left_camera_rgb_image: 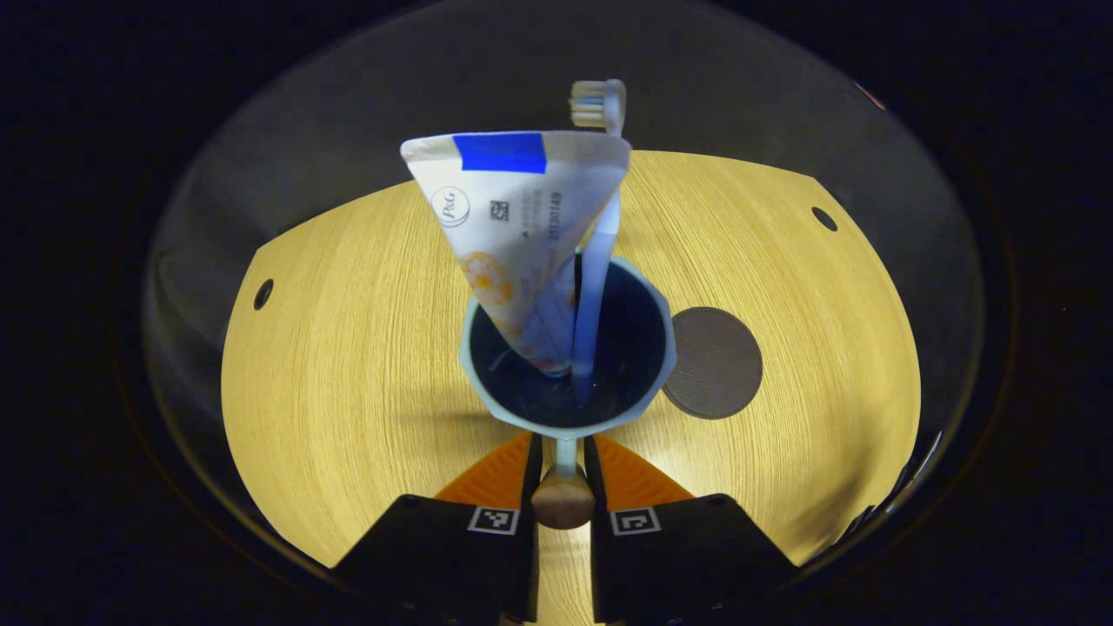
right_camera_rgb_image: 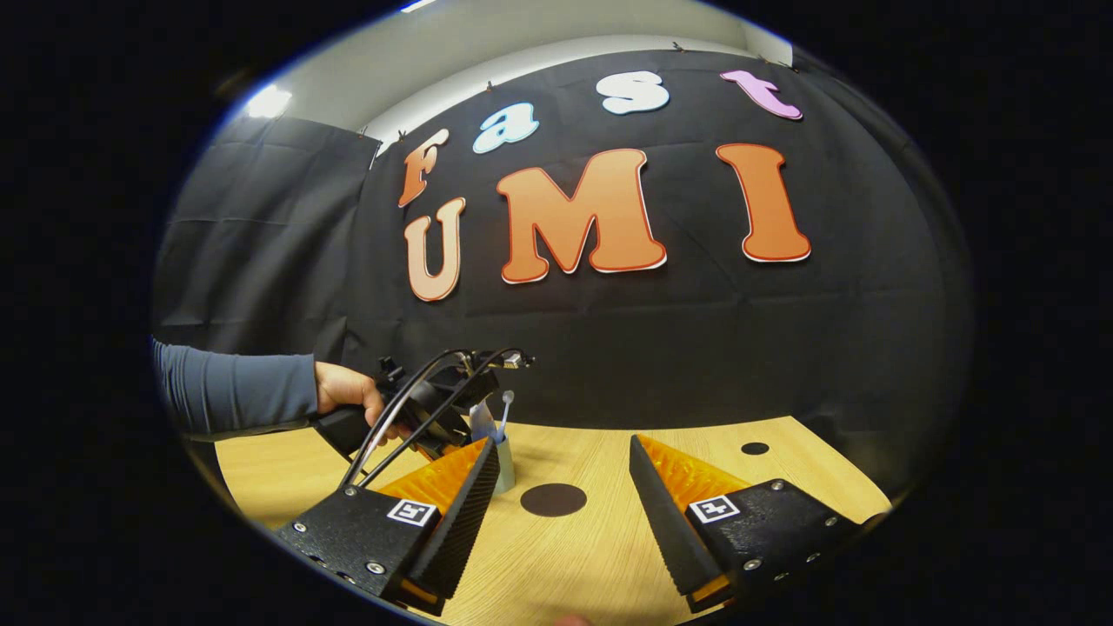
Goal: Put the toothbrush and toothpaste on the desktop into the cup, then pick up the cup and place it on the coaster on the desktop.
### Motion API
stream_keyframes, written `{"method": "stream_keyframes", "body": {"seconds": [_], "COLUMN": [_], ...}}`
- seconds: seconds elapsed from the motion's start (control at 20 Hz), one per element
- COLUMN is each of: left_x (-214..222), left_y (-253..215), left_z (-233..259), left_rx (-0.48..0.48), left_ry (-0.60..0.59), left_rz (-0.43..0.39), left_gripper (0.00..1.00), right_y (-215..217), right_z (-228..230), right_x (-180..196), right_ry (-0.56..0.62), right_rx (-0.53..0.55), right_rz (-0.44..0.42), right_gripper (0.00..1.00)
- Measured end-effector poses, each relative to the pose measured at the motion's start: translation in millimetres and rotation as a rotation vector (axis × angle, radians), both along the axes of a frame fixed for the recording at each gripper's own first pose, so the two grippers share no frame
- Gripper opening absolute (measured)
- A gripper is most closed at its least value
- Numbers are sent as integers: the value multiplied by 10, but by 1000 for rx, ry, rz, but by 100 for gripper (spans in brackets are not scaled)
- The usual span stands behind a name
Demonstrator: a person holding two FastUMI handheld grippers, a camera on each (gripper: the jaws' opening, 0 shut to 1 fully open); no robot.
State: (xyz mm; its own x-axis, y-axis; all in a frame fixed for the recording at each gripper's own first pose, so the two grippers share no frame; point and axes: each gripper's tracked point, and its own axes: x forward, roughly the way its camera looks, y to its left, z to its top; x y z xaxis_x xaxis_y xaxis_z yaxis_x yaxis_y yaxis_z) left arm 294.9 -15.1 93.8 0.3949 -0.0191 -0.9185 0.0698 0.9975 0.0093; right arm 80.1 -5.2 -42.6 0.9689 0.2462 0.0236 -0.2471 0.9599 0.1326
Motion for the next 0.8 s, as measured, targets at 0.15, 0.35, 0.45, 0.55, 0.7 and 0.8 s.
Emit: {"method": "stream_keyframes", "body": {"seconds": [0.15,0.35,0.45,0.55,0.7,0.8], "left_x": [-316,-301,-299,-246,-246,-192], "left_y": [76,17,-10,-89,-158,-258], "left_z": [-61,146,302,445,449,387], "left_rx": [4,1,3,-4,-14,-23], "left_ry": [-15,-51,-67,-80,-93,-105], "left_rz": [13,15,0,-21,-59,-86], "left_gripper": [23,23,24,23,23,24], "right_y": [3,-86,-122,-179,-234,-297], "right_z": [-16,-29,-55,-76,-103,-112], "right_x": [-54,-109,-126,-130,-179,-197], "right_ry": [6,0,11,17,23,22], "right_rx": [-9,-8,5,10,11,6], "right_rz": [-3,-25,-33,-46,-59,-74], "right_gripper": [90,91,91,91,91,91]}}
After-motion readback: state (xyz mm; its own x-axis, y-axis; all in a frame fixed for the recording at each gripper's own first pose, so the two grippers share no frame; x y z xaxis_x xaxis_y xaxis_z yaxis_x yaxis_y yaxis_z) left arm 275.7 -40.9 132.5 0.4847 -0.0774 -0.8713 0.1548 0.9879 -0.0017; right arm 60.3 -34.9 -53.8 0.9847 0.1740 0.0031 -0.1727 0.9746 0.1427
